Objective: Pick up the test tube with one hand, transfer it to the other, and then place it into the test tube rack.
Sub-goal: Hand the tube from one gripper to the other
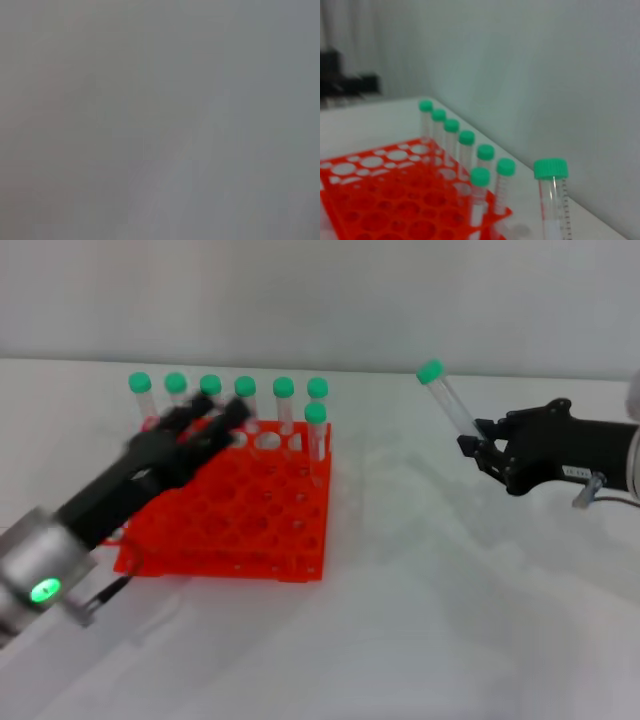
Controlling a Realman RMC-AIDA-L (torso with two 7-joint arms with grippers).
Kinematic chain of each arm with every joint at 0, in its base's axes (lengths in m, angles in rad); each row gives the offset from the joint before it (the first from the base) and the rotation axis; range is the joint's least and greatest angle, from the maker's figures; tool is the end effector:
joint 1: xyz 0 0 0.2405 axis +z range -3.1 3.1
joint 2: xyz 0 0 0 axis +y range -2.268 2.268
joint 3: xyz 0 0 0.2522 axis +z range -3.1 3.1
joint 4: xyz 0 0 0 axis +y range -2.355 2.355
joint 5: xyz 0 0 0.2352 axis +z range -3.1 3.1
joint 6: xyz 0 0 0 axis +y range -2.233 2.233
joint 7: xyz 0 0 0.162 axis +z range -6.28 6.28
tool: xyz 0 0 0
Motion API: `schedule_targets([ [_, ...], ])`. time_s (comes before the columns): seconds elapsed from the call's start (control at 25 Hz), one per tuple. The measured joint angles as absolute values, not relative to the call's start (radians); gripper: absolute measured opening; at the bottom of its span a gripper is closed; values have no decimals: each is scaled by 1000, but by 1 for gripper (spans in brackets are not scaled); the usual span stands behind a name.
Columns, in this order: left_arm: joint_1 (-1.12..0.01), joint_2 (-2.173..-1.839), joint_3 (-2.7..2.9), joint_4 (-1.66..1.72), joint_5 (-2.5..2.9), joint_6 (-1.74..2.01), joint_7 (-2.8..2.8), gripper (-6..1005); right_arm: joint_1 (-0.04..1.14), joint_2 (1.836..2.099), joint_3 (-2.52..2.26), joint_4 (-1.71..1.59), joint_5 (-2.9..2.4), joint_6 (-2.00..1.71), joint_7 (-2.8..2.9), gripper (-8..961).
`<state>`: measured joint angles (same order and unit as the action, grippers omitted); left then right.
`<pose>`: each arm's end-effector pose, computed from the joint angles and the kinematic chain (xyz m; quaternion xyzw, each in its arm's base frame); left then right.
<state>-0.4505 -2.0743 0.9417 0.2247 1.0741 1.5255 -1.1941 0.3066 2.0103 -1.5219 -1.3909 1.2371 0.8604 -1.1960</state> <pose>-0.2729 0.3410 -0.0211 -0.7510 -0.3315 -0.5212 0.2334 0.1632 0.4014 0.0000 -0.9319 0.1375 0.1302 0.3094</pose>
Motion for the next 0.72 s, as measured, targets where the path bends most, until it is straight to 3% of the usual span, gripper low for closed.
schedule_targets([
  [0.36, -630, -2080, 980, 228, 1222, 1404, -1282, 731, 326, 2010, -1533, -1264, 1418, 870, -1389, 237],
  [0.72, -672, -2085, 1019, 228, 1221, 1336, -1278, 722, 340, 2013, -1553, -1263, 1432, 868, -1401, 250],
])
